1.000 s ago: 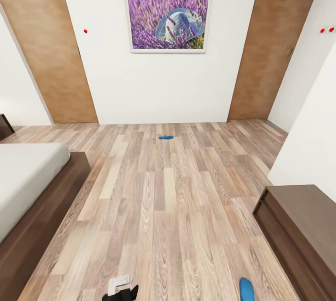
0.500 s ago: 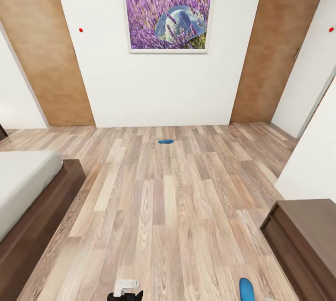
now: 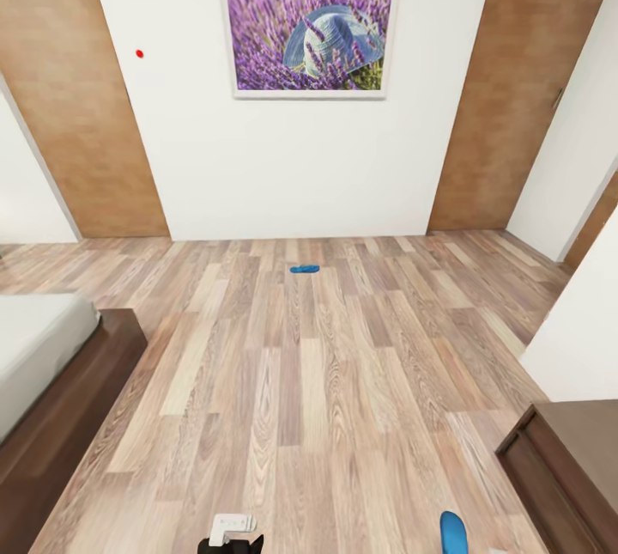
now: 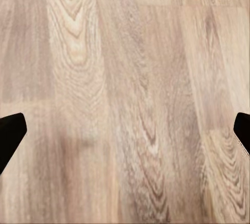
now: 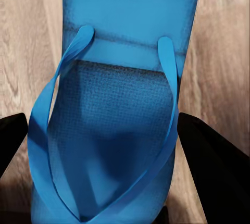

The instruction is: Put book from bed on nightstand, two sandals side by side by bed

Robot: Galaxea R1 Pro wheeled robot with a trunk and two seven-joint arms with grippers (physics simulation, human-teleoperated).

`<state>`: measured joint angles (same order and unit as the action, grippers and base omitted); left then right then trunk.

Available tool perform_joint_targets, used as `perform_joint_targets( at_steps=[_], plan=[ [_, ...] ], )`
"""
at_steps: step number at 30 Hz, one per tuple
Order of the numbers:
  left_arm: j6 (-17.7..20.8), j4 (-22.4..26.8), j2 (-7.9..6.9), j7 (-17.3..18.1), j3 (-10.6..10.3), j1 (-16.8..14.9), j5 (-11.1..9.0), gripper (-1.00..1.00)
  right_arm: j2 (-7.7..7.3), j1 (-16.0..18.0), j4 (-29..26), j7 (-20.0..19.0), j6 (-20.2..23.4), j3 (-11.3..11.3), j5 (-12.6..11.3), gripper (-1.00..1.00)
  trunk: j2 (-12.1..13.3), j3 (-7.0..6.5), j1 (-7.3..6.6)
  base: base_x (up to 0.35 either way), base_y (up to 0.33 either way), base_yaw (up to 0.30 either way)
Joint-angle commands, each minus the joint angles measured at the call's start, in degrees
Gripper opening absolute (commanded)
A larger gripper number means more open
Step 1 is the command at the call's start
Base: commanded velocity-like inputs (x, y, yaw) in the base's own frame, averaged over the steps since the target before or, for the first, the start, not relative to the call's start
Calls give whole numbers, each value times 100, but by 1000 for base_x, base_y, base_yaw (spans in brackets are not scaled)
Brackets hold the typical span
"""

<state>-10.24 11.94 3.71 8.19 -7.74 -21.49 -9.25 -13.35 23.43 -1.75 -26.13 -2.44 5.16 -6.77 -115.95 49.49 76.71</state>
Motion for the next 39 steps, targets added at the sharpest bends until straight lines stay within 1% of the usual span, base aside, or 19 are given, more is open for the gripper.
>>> perform_joint_targets(
  at_steps=[1, 39],
  plan=[
    [-22, -8, -2, 8, -43, -5, -60, 100, -1, 4, 7, -30, 0, 47, -19, -100, -2, 5, 3, 326, 0, 0],
    [-28, -8, -2, 8, -43, -5, -60, 100, -1, 4, 0, -32, 1, 47, -26, -100, -2, 5, 3, 310, -97, 0]
  ],
)
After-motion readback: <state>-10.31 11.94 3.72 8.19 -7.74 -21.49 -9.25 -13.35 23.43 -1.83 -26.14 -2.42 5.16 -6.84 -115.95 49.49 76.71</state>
